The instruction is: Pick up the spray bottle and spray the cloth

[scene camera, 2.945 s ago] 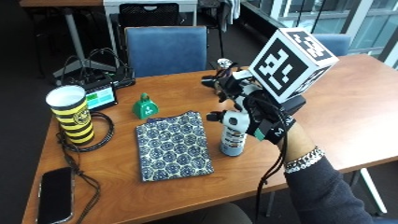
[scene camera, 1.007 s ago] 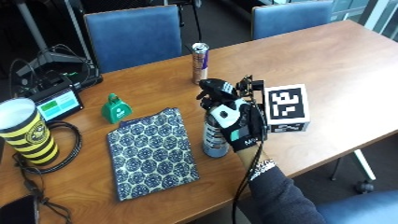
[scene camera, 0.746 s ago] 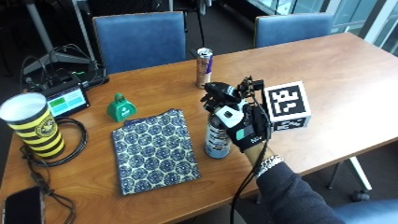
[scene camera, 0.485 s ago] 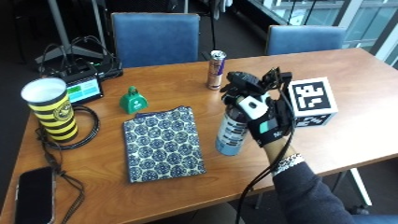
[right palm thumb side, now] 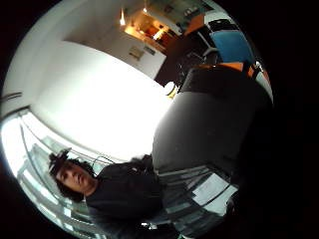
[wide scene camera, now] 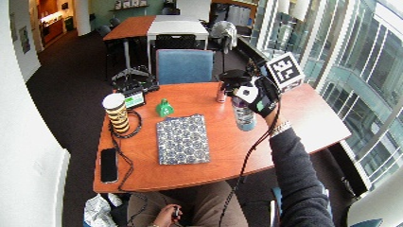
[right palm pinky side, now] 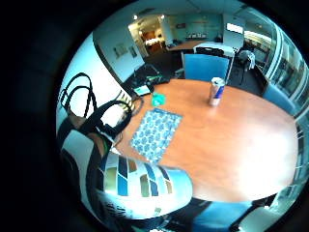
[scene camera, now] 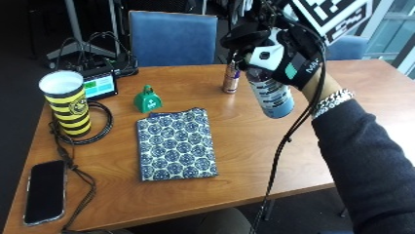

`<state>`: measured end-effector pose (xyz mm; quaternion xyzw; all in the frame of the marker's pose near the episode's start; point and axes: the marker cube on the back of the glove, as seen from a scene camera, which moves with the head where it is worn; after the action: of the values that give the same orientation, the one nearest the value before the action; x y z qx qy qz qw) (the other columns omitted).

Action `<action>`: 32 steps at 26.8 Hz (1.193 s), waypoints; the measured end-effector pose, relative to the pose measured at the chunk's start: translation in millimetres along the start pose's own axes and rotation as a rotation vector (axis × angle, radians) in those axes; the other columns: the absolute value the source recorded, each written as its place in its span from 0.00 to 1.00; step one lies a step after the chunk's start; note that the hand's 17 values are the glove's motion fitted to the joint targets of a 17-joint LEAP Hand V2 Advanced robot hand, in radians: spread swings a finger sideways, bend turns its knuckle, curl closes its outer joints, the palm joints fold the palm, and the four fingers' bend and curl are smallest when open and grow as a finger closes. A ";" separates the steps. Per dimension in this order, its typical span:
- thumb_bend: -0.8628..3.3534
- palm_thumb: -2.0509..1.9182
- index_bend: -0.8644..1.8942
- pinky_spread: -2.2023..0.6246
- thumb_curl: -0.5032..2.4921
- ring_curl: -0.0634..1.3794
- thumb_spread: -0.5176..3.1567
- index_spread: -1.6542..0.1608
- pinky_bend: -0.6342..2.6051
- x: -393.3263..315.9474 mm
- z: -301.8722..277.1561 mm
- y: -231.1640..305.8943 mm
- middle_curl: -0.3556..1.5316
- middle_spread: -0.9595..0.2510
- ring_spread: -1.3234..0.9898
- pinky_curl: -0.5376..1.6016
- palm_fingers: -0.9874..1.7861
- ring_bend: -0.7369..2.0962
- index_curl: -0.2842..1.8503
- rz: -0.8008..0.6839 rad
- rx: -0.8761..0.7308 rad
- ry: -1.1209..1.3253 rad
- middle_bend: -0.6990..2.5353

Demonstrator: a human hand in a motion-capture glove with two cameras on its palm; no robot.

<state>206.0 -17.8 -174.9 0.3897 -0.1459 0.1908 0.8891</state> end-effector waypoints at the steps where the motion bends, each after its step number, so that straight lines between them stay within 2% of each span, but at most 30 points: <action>1: 0.20 0.75 0.43 0.70 0.40 0.34 0.26 0.76 0.32 -9.1 0.7 -6.3 0.44 0.61 0.50 0.42 0.85 0.45 0.38 -0.019 -0.040 0.027 0.35; 11: 0.20 0.75 0.44 0.70 0.41 0.34 0.24 0.77 0.32 -55.9 33.6 -37.6 0.44 0.61 0.50 0.42 0.85 0.45 0.39 -0.094 -0.499 0.498 0.36; 20: 0.20 0.74 0.44 0.70 0.41 0.35 0.23 0.77 0.32 -40.5 112.5 -7.6 0.44 0.61 0.51 0.42 0.85 0.46 0.39 -0.073 -0.891 0.839 0.36; 26: 0.20 0.74 0.45 0.70 0.42 0.35 0.23 0.77 0.32 -12.4 148.9 19.6 0.44 0.61 0.51 0.43 0.85 0.46 0.40 -0.073 -1.026 0.918 0.36; 32: 0.20 0.74 0.45 0.70 0.42 0.35 0.23 0.77 0.32 3.3 163.9 34.5 0.44 0.61 0.51 0.43 0.85 0.46 0.40 -0.066 -1.089 0.962 0.36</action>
<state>175.1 -118.3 -44.4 -0.2311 0.1987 0.2145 0.9280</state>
